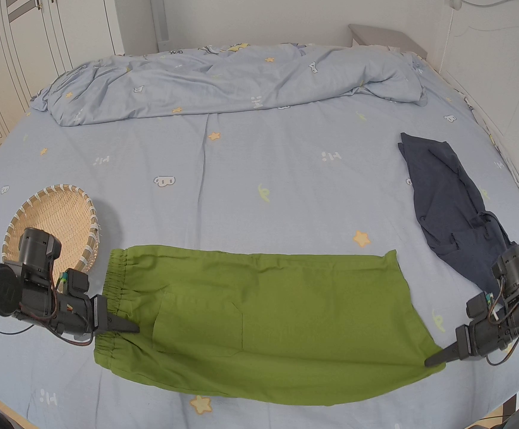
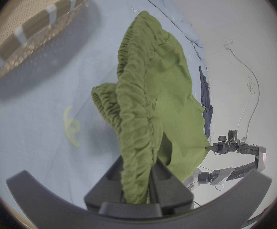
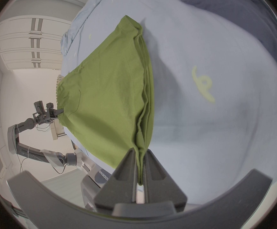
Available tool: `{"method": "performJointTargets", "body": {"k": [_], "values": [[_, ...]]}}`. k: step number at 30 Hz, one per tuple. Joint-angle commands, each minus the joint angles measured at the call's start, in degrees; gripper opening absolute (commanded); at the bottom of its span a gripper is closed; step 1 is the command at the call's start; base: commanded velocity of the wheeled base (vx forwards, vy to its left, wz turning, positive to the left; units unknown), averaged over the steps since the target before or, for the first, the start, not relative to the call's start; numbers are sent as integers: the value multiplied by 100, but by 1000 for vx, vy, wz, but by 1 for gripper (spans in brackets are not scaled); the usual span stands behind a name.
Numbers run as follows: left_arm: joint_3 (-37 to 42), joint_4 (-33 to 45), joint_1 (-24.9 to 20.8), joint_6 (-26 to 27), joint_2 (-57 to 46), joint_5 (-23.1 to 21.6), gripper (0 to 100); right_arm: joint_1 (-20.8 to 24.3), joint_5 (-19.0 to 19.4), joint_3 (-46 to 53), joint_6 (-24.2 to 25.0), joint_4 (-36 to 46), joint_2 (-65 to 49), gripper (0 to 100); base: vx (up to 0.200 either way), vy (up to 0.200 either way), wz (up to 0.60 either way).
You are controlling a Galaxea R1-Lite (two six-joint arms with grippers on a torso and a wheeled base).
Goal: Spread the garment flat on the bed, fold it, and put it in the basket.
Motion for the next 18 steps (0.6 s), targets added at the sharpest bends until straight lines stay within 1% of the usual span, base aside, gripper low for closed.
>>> {"method": "performJointTargets", "body": {"k": [1,3,4,6,10,11,17,18], "values": [[741,-491,4,16,-204,10,0,-12,14,820,-45,-326,-418,0,0,0,0],[759,-500,4,16,-195,10,0,-12,5,855,-45,-361,-409,0,0,0,0],[820,-518,4,16,-160,1,0,-30,5,1092,-36,-669,-365,0,0,0,0],[864,-526,-4,16,-151,1,0,-30,5,1171,-36,-818,-251,0,0,0,0],[838,-526,-4,16,-125,10,0,-12,5,1206,-36,-906,-145,0,0,0,0],[820,-526,-4,16,-125,36,0,-12,5,1215,-27,-915,-128,100,0,0,0],[759,-500,-13,-28,-265,63,0,-92,-4,1136,17,-915,-216,100,0,0,0],[741,-421,-13,-28,-511,71,0,-232,-12,925,34,-906,-418,100,0,0,0]]}}
